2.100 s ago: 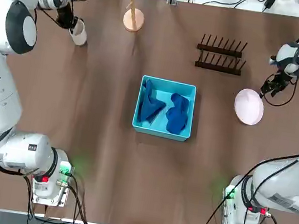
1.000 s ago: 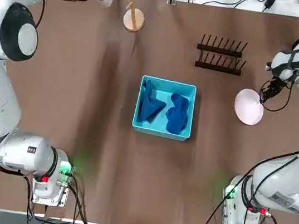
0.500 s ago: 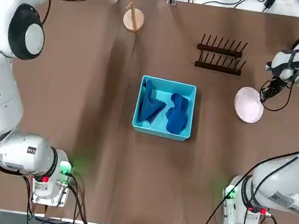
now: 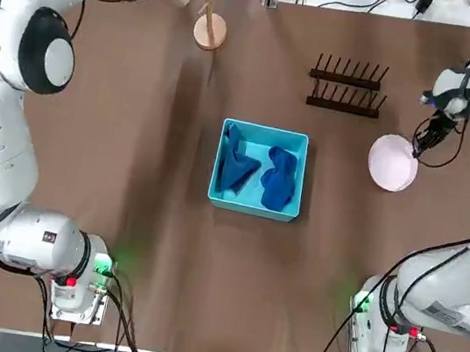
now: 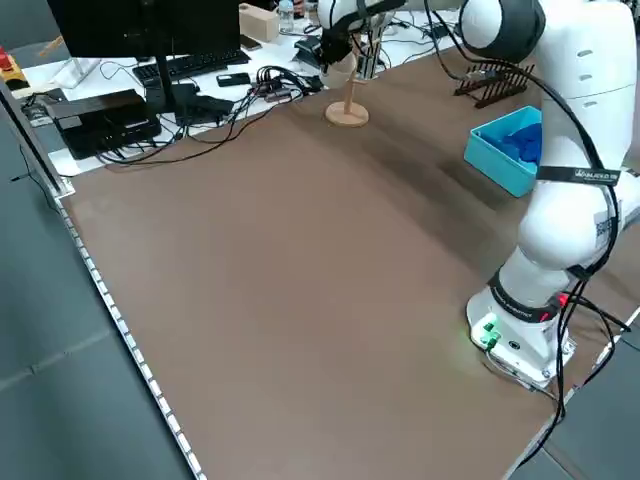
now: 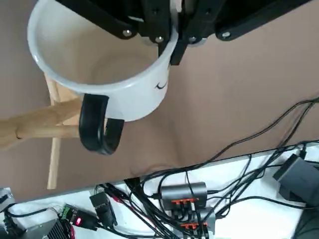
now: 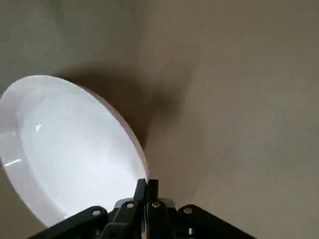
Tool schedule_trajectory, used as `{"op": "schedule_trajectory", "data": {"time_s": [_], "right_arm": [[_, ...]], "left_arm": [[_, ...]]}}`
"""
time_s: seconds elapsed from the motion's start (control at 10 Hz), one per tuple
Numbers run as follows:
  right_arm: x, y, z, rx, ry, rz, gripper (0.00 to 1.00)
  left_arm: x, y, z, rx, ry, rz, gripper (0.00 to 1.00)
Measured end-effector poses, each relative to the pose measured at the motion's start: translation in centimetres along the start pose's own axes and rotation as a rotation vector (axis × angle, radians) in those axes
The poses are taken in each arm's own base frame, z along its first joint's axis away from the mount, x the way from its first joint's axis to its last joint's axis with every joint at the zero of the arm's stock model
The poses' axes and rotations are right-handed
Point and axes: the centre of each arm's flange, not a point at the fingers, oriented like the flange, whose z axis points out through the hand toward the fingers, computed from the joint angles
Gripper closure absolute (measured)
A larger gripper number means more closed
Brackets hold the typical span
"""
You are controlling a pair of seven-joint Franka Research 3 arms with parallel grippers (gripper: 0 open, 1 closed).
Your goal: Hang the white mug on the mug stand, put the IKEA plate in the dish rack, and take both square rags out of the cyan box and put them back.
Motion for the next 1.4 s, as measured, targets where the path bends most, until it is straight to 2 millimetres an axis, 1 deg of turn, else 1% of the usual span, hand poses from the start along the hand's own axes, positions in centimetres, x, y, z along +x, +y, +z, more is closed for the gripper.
{"op": "schedule_trajectory", "data": {"time_s": [0.1,0.3,0.4,0.5,0.6,0.7,0.8,0.9,1.0,1.1,1.2,1.3,1.4], "right_arm": [[0.2,-0.1,-3.1,0.003,0.001,-0.003,0.97],[0.5,-0.7,-10.0,0.015,-0.012,-0.002,0.97],[0.9,-1.4,-13.2,0.015,-0.025,0.018,0.97],[1.6,-2.9,-16.2,-0.009,-0.048,0.05,0.97],[2.3,-5.0,-19.0,-0.067,-0.081,0.096,0.97],[3.3,-7.7,-21.6,-0.137,-0.107,0.155,0.97],[4.1,-10.5,-23.9,-0.21,-0.118,0.22,0.97],[4.7,-13.1,-25.7,-0.3,-0.119,0.303,0.97],[5.4,-15.7,-26.6,-0.405,-0.102,0.397,0.97],[6.4,-18.6,-26.6,-0.513,-0.07,0.481,0.97],[7.6,-21.4,-25.6,-0.605,-0.046,0.559,0.97],[8.8,-23.5,-24.0,-0.688,-0.023,0.633,0.97],[9.9,-24.8,-22.5,-0.765,-0.002,0.685,0.97]], "left_arm": [[0.0,0.4,0.2,-0.004,0.0,0.005,0.95],[-0.1,1.6,0.8,-0.017,-0.004,0.017,0.95],[-0.1,2.2,0.9,-0.025,-0.005,0.023,0.95],[-0.1,2.8,1.1,-0.031,-0.007,0.024,0.95],[-0.2,3.4,1.4,-0.036,-0.01,0.013,0.95],[-0.2,3.9,1.6,-0.039,-0.013,0.004,0.93],[-0.3,4.2,1.7,-0.043,-0.015,-0.007,0.89],[-0.2,4.5,1.6,-0.045,-0.012,-0.021,0.82],[0.2,4.5,1.2,-0.046,-0.001,-0.037,0.67],[0.7,4.3,0.6,-0.045,0.014,-0.047,0.53],[1.3,3.7,-0.2,-0.042,0.032,-0.055,0.37],[1.7,2.9,-1.4,-0.036,0.035,-0.065,0.21],[1.8,1.6,-3.0,-0.027,0.007,-0.076,0.05]]}}
